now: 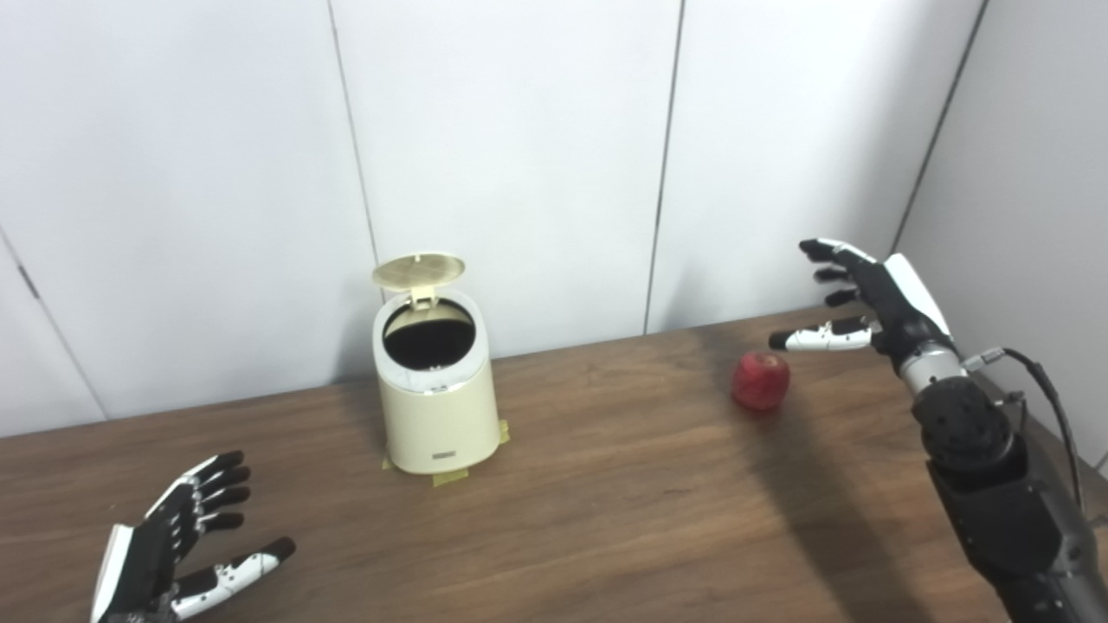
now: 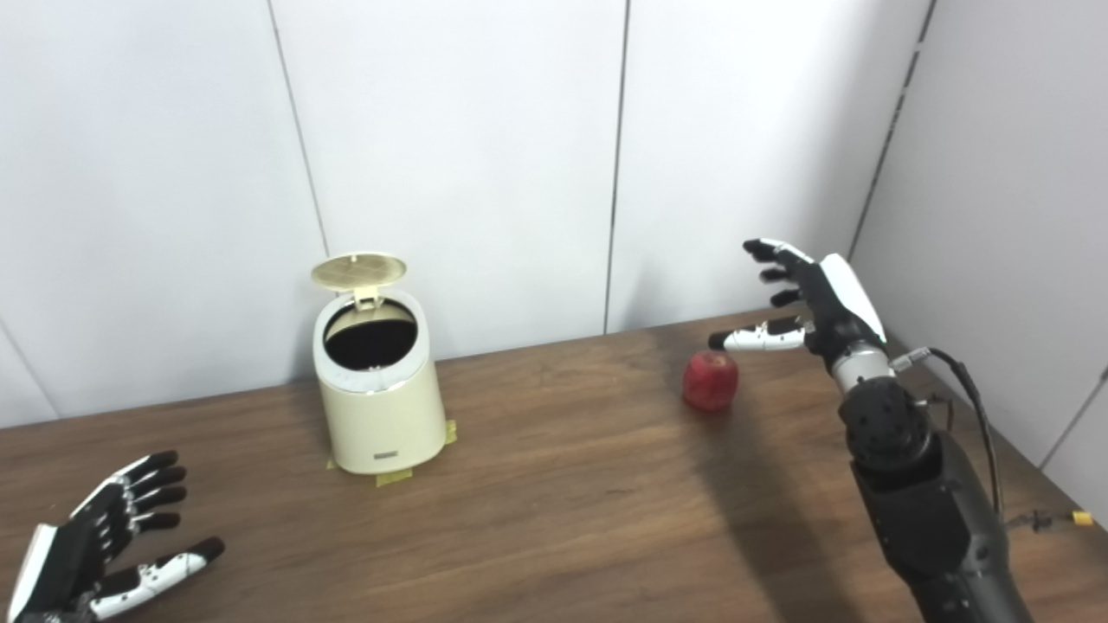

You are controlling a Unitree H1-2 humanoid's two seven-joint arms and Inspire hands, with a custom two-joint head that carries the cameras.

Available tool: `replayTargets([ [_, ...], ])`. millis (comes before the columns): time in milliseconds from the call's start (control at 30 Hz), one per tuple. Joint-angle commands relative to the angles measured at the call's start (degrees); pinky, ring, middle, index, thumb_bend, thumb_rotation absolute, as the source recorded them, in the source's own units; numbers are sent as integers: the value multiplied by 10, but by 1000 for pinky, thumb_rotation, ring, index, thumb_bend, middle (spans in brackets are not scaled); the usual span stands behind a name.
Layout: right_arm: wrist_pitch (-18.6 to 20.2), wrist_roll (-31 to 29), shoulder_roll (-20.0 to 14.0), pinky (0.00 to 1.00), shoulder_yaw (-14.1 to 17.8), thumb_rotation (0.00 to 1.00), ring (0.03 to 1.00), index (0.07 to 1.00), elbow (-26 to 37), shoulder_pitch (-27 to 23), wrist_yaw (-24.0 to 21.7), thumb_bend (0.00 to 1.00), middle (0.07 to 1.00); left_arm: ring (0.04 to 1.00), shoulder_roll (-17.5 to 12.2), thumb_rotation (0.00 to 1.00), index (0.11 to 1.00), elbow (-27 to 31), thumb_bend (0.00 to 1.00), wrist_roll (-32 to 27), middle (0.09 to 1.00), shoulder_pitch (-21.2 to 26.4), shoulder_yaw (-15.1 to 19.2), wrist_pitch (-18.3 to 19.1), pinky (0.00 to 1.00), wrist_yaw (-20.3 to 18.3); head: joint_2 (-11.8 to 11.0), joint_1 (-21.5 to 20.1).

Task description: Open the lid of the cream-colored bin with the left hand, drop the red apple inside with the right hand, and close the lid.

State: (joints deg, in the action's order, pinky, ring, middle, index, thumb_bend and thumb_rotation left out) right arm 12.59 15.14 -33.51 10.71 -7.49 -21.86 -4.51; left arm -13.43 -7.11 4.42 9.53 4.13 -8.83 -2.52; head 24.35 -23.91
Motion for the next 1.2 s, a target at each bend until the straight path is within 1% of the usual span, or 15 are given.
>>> replayTargets([
  [0, 7, -21, -24, 718, 4, 107, 826, 877, -3, -25, -17, 773, 875, 747, -8, 0, 817, 24, 779, 3, 782, 18, 2, -5, 667, 2, 2, 1],
  [167, 8, -36, -35, 769, -6, 119, 865, 883, -36, -24, -39, 794, 893, 757, -8, 0, 822, 27, 769, -5, 789, 19, 2, 2, 685, -3, 2, 0],
  [267, -1, -59, -37, 847, -7, 119, 923, 906, -68, -28, -58, 789, 928, 753, -8, 0, 813, 27, 789, -2, 784, 18, 3, 1, 673, -1, 4, 0],
  [367, -10, -62, -37, 891, -17, 191, 939, 911, -86, -29, -64, 855, 925, 747, -7, 0, 809, 38, 785, 2, 779, 16, 2, 11, 671, 0, 5, 0],
  [433, -17, -62, -37, 906, -25, 197, 944, 917, -100, -31, -67, 859, 927, 747, -7, 0, 808, 42, 783, 3, 779, 15, 1, 14, 671, -1, 5, 0],
  [500, -24, -57, -37, 901, -34, 194, 944, 920, -110, -33, -66, 847, 926, 752, -8, 0, 810, 42, 777, -2, 781, 15, 1, 13, 682, -4, 6, 1],
  [600, -31, -42, -34, 906, -51, 172, 926, 913, -121, -34, -54, 847, 903, 748, -8, 0, 807, 40, 786, -3, 778, 16, 1, 10, 669, -6, 6, 1],
  [733, -38, -22, -26, 915, -69, 162, 911, 902, -142, -41, -35, 832, 883, 749, -7, 0, 809, 53, 780, -4, 779, 12, 0, 22, 662, -8, 8, 6],
  [867, -45, -20, -15, 933, -72, 176, 906, 898, -164, -49, -23, 842, 869, 752, -7, 0, 813, 57, 778, -3, 780, 11, -2, 24, 680, -9, 8, 7],
  [933, -44, -27, -8, 908, -70, 141, 893, 900, -165, -51, -23, 829, 869, 751, -7, 0, 811, 56, 785, -5, 780, 11, -2, 21, 668, -9, 8, 7],
  [1033, -48, -33, 1, 893, -70, 122, 886, 899, -168, -52, -20, 815, 867, 742, -6, 0, 801, 57, 791, -3, 772, 11, -3, 21, 650, -8, 10, 10],
  [1167, -78, -31, 8, 853, -74, 107, 864, 884, -192, -60, -10, 818, 854, 751, -7, 0, 805, 59, 779, -6, 779, 10, -4, 19, 670, -11, 11, 11],
])
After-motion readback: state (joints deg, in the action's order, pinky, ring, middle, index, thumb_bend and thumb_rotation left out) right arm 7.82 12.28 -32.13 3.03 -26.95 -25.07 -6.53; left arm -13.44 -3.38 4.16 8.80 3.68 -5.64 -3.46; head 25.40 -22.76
